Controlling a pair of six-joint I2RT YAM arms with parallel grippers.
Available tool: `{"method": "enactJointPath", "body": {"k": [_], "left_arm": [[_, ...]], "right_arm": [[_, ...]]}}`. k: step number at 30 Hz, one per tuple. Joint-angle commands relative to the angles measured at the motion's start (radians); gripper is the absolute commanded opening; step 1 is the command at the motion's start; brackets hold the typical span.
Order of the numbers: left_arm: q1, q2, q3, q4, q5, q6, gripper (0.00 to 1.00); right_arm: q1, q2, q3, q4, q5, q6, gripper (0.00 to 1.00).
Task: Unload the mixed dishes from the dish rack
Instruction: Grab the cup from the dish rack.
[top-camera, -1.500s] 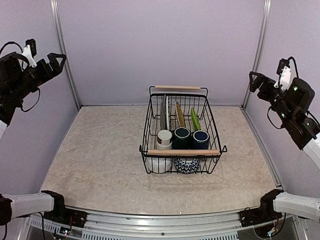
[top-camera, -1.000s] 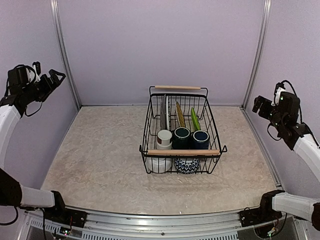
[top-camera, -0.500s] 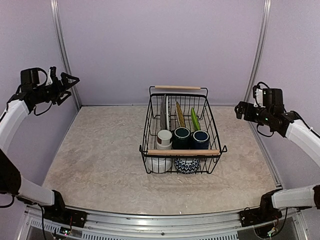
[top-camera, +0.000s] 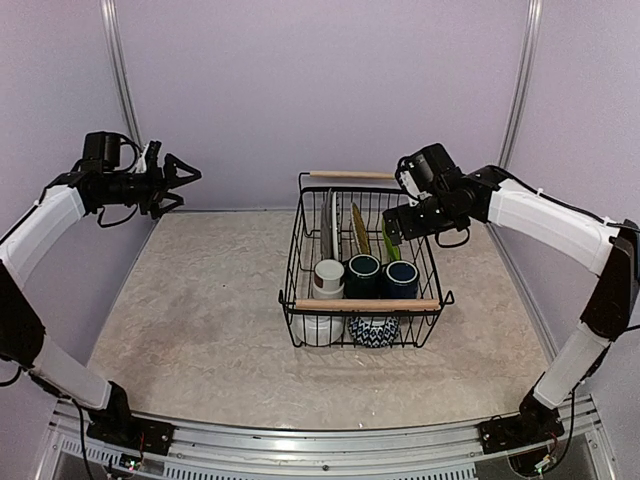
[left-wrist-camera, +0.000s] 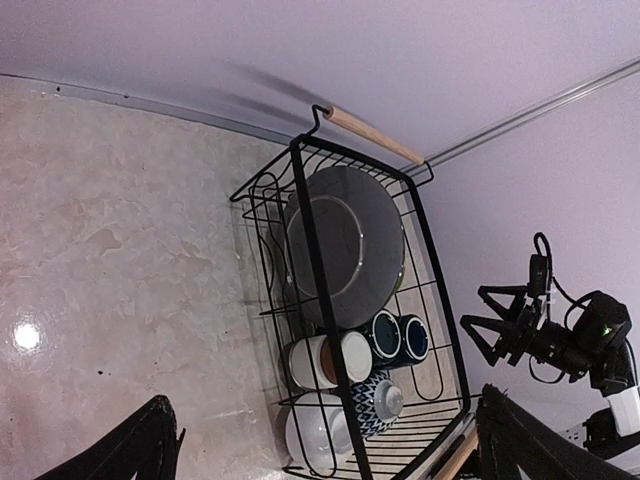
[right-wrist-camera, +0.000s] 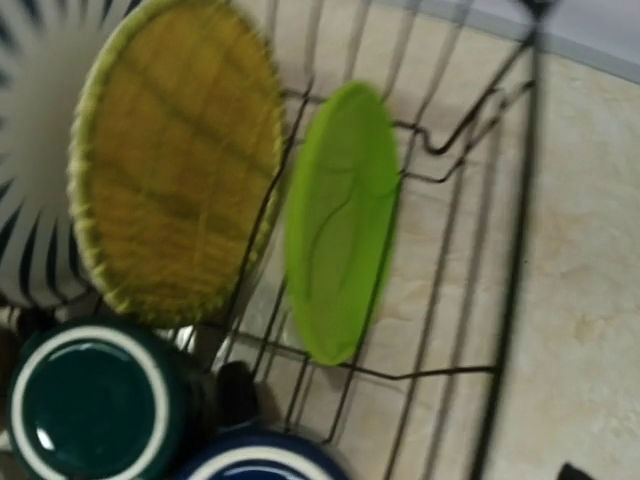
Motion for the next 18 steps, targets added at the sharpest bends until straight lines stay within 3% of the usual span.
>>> {"method": "enactJointPath", "body": {"k": [1, 12, 18], "left_arm": [[-0.049, 0.021, 0.035, -0.06, -0.009, 0.044, 0.99], [-0.065, 0.032, 0.042, -0.069, -0.002, 0.041, 0.99], [-0.067, 0.038, 0.045, -0.074, -0.003, 0.041, 0.99]], "right_arm": [[0.048, 0.088, 0.086, -0.192, 0.053, -0.054, 1.0], [0.05, 0.218, 0.129, -0.257, -0.02, -0.103, 1.0], [0.05, 0.284, 0.157, -0.249, -0.028, -0.102, 0.91]]}}
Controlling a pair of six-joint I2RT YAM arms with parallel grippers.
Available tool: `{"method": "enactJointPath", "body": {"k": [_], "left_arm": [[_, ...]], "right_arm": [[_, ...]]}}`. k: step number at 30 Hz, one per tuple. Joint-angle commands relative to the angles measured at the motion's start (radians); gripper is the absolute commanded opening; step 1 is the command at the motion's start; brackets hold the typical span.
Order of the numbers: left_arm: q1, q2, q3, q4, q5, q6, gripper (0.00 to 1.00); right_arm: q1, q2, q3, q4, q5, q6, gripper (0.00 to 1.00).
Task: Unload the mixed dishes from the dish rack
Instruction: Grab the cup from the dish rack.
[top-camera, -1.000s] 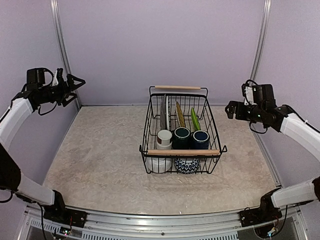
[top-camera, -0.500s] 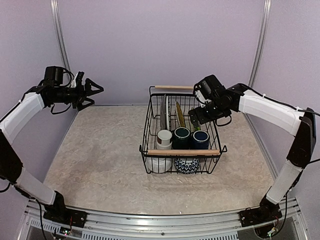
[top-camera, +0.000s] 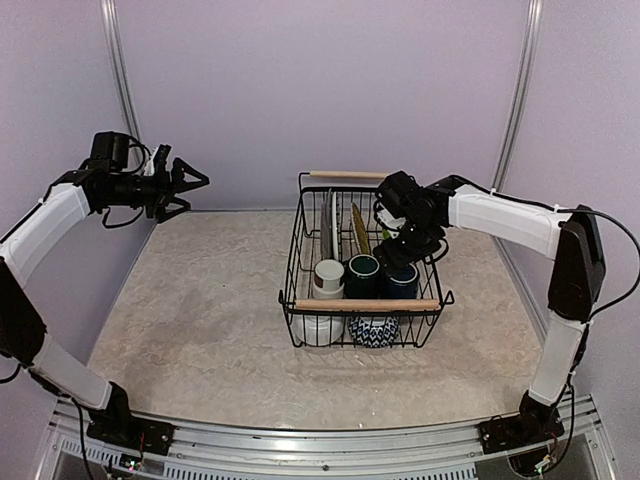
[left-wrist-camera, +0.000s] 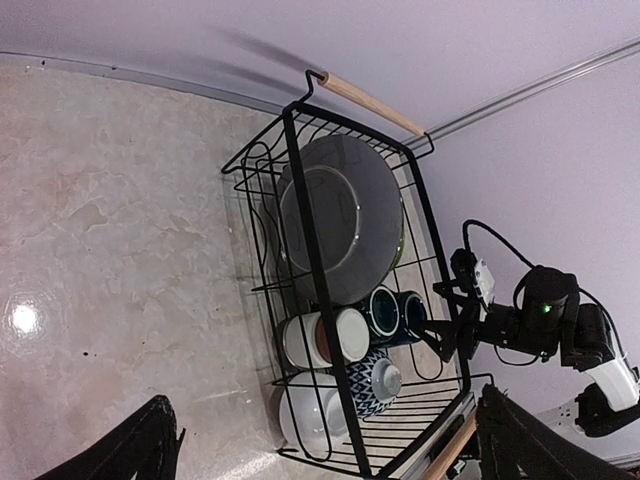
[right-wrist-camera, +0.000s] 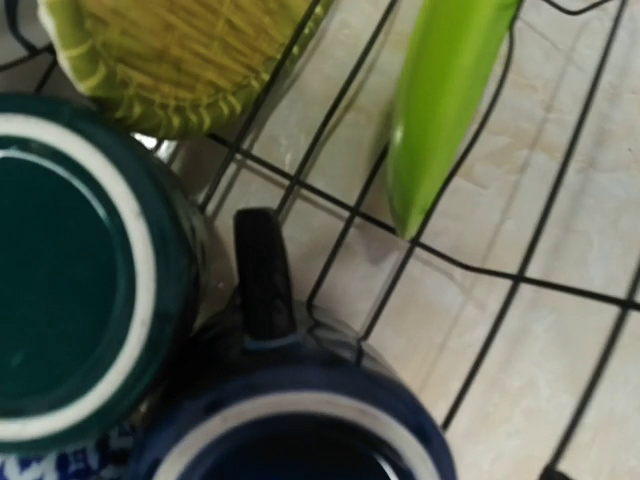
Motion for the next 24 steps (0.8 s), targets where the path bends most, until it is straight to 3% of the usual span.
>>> {"method": "enactJointPath", "body": {"k": [1, 8, 24], "left_arm": [[-0.004, 0.018, 0.028, -0.016, 0.001, 0.018, 0.99], [-0.004, 0.025, 0.033, -0.022, 0.0, 0.016, 0.99], [-0.013, 0.042, 0.036, -0.03, -0.004, 0.018, 0.99]], "right_arm": [[0.002, 0.048, 0.037, -0.016, -0.004, -0.005, 0.91], [0.002, 0.082, 0.012, -0.01, 0.03, 0.004, 0.99], [0.001, 0.129, -0.046, 0.021, 0.058, 0.026, 1.0]]}}
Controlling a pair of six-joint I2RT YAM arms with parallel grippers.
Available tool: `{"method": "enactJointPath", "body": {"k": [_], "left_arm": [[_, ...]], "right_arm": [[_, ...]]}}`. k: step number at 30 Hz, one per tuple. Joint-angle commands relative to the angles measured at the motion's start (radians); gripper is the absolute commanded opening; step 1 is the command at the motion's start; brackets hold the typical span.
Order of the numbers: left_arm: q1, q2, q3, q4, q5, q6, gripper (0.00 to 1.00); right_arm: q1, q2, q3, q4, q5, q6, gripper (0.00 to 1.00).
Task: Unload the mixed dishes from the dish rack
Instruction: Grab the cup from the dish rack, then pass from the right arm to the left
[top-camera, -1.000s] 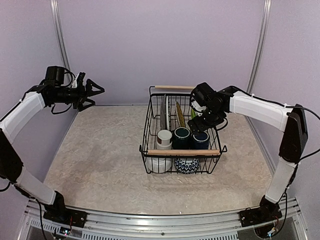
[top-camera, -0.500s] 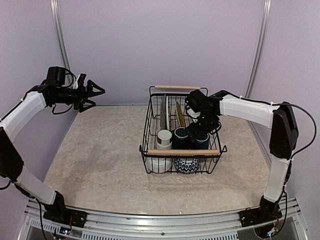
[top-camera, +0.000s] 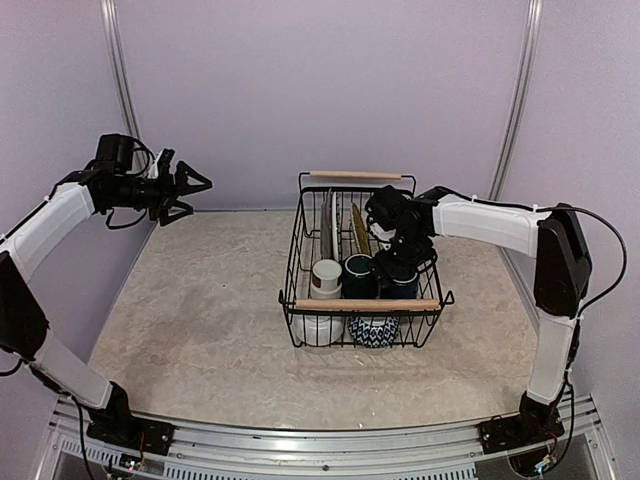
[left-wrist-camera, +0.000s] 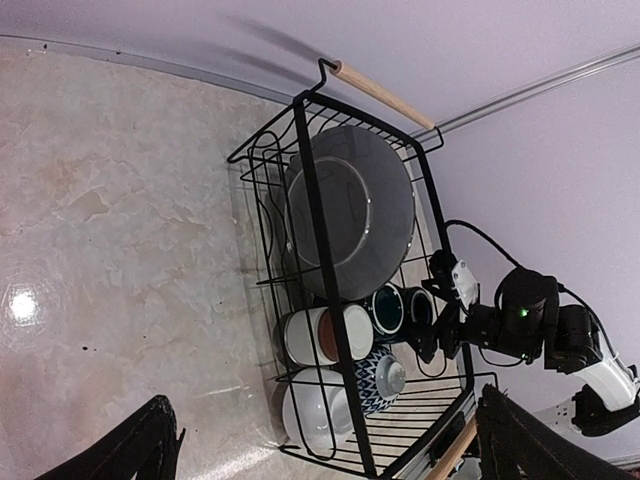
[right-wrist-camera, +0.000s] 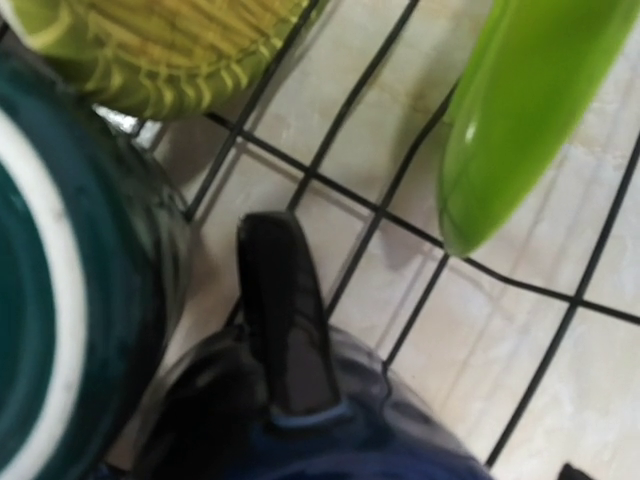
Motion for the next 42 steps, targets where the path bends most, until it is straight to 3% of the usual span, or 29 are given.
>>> {"method": "enactJointPath", "body": {"k": [1, 9, 16, 35, 42], "left_arm": [[-0.01, 0.016, 0.035, -0.025, -0.004, 0.018, 0.99], [-0.014, 0.022, 0.039, -0.032, -0.01, 0.02, 0.99], [-0.019, 0.03, 0.041, -0.038, -0.017, 0.024, 0.99], [-0.034, 0.054, 0.044, -0.047, -0.021, 0.027, 0.99], [-0.042, 0.059, 0.046, -0.051, -0.024, 0.031, 0.99]], "right_arm": [[-0.006, 0.027, -0.053, 0.001, 0.02, 0.032, 0.99], [-0.013, 0.005, -0.092, 0.018, 0.004, 0.03, 0.96], [-0.014, -0.034, -0.087, 0.022, -0.004, 0.036, 0.85], [-0.01, -0.184, -0.081, 0.077, -0.001, 0.055, 0.29], [-0.011, -0.267, -0.139, 0.231, -0.045, 0.104, 0.06]]}}
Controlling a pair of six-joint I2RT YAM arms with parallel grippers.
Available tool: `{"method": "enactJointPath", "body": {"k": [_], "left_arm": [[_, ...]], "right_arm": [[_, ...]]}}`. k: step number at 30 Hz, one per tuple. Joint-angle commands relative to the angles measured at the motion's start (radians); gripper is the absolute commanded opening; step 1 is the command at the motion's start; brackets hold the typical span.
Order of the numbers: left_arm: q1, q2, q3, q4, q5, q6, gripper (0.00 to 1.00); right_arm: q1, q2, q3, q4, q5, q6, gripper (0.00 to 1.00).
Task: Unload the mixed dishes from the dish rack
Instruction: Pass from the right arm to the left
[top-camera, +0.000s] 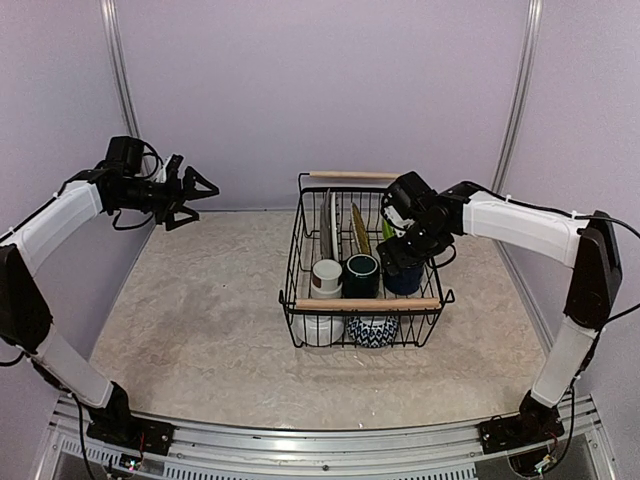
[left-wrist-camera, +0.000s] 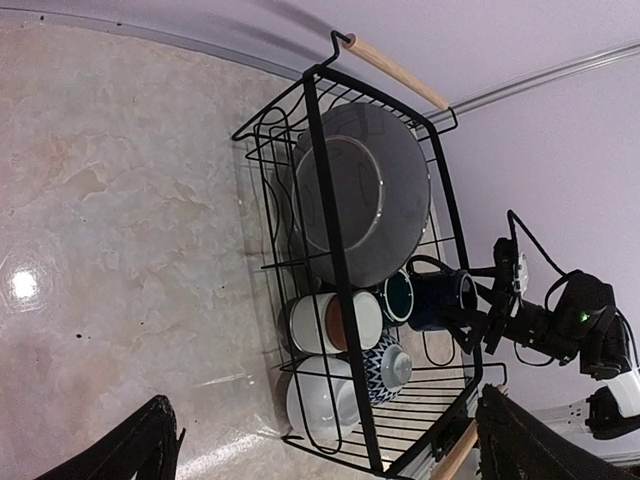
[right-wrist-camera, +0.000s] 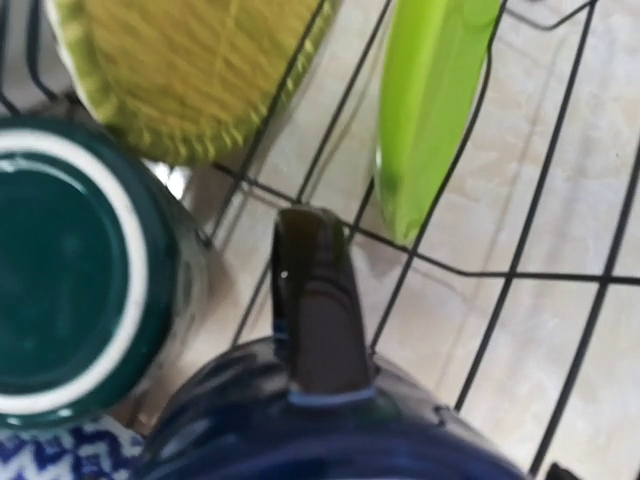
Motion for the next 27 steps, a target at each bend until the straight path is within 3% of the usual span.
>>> {"method": "enactJointPath", "body": {"k": [1, 13, 22, 27], "left_arm": [[-0.014, 0.011, 0.03, -0.019, -0.016, 0.022, 0.99], [-0.044, 0.015, 0.035, -0.024, 0.0, 0.022, 0.99], [-0.112, 0.014, 0.018, 0.027, 0.115, -0.001, 0.99], [-0.133, -0.011, -0.053, 0.197, 0.282, -0.094, 0.99]], "right_arm": [[-0.006, -0.095, -0.039, 0.166, -0.023, 0.055, 0.03], [-0.028, -0.244, -0.198, 0.491, -0.078, 0.212, 0.0], [-0.073, -0.373, -0.47, 1.014, -0.34, 0.426, 0.0], [-0.047, -0.365, -0.539, 1.333, -0.45, 0.503, 0.0]]}}
